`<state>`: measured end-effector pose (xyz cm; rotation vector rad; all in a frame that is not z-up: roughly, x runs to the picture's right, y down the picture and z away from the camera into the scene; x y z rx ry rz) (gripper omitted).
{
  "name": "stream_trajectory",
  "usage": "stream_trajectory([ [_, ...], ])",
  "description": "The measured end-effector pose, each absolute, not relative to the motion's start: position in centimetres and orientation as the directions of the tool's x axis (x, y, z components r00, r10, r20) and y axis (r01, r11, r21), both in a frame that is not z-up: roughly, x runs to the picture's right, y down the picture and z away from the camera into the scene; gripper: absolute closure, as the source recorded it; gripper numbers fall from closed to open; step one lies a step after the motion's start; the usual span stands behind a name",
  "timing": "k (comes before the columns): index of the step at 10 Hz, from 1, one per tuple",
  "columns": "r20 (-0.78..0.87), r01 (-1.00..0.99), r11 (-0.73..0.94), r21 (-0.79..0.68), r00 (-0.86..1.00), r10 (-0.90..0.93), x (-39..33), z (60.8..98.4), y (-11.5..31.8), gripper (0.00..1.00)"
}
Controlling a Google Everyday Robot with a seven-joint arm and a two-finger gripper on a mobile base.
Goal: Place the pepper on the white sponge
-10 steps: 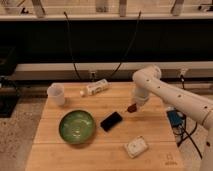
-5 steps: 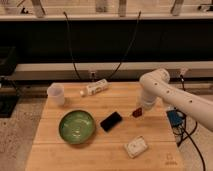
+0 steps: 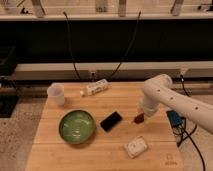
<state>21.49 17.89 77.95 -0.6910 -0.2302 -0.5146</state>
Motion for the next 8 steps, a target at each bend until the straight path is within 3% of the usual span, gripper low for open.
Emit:
stream_trajectory([
  [8,0.411,0.595,0.606,-0.528,0.803,-0.431,20.5,75.5,22.2,1.00],
])
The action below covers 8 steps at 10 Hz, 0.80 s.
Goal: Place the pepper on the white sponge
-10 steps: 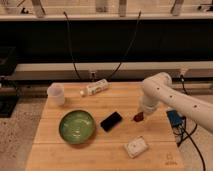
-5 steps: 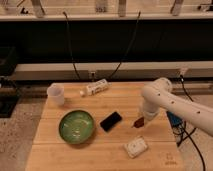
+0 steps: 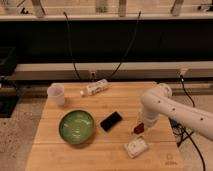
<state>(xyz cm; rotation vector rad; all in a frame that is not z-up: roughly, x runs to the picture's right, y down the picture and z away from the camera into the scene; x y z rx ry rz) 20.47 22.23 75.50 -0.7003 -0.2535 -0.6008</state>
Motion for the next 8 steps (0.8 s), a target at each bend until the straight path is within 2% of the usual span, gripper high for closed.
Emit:
stream_trajectory([
  [8,0.445,0.652,0.574,-0.496,0.758,-0.477,19.8,74.6,24.8,1.00],
])
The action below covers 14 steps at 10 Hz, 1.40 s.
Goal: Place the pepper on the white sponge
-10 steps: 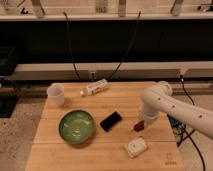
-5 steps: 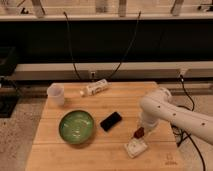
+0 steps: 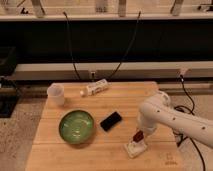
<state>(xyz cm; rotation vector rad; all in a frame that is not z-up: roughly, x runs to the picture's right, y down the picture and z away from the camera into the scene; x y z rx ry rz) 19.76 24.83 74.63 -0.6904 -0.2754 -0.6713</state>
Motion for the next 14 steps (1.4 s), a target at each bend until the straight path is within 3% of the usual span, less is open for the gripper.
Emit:
stream_trajectory([
  [5,0.455,0.665,0.567,-0.486,0.747,-0.486,19.9,74.2,25.5,0.99],
  [8,0.458,0.670,0.566,-0.480,0.742,-0.489,20.1,74.1,25.7,0.75],
  [9,0.459,0.672,0.566,-0.477,0.740,-0.492,20.0,74.0,25.7,0.61],
  [13,0.459,0.677,0.566,-0.470,0.736,-0.498,20.2,73.7,26.0,0.26],
  [14,0.459,0.679,0.565,-0.470,0.734,-0.500,20.3,73.6,26.1,0.24],
])
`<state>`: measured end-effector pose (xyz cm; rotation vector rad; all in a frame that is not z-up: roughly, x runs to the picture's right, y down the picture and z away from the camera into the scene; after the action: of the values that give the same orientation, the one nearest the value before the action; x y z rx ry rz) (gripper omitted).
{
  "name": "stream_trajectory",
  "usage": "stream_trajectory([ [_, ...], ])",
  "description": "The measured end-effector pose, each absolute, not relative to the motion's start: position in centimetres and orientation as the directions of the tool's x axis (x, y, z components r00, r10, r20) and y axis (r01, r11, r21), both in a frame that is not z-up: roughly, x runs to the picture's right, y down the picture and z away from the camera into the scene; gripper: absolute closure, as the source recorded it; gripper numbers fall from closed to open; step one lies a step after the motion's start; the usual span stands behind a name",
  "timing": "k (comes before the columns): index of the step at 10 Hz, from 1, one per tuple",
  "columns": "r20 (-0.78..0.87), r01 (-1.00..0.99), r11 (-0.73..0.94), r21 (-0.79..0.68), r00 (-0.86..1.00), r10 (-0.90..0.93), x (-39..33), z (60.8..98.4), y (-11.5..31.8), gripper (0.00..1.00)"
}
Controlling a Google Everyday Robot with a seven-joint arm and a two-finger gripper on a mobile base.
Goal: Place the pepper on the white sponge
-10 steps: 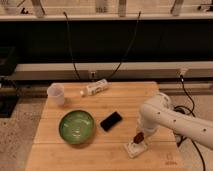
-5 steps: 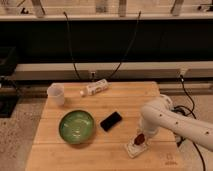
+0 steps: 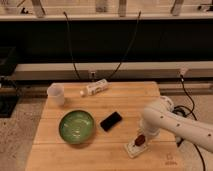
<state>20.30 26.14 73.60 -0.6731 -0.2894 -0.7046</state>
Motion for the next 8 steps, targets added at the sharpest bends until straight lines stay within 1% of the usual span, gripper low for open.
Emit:
stream_trajectory([
  [2,0.461,0.685,0.561,-0.464,0.728,-0.508,20.36,73.40,26.33,0.29],
  [4,0.461,0.691,0.558,-0.460,0.723,-0.515,20.44,73.28,26.45,0.30],
  [5,0.462,0.694,0.555,-0.458,0.719,-0.519,20.45,73.22,26.47,0.35],
  [6,0.462,0.696,0.554,-0.457,0.718,-0.521,20.42,73.17,26.50,0.34],
  [8,0.459,0.699,0.552,-0.454,0.715,-0.528,20.43,73.10,26.48,0.21],
])
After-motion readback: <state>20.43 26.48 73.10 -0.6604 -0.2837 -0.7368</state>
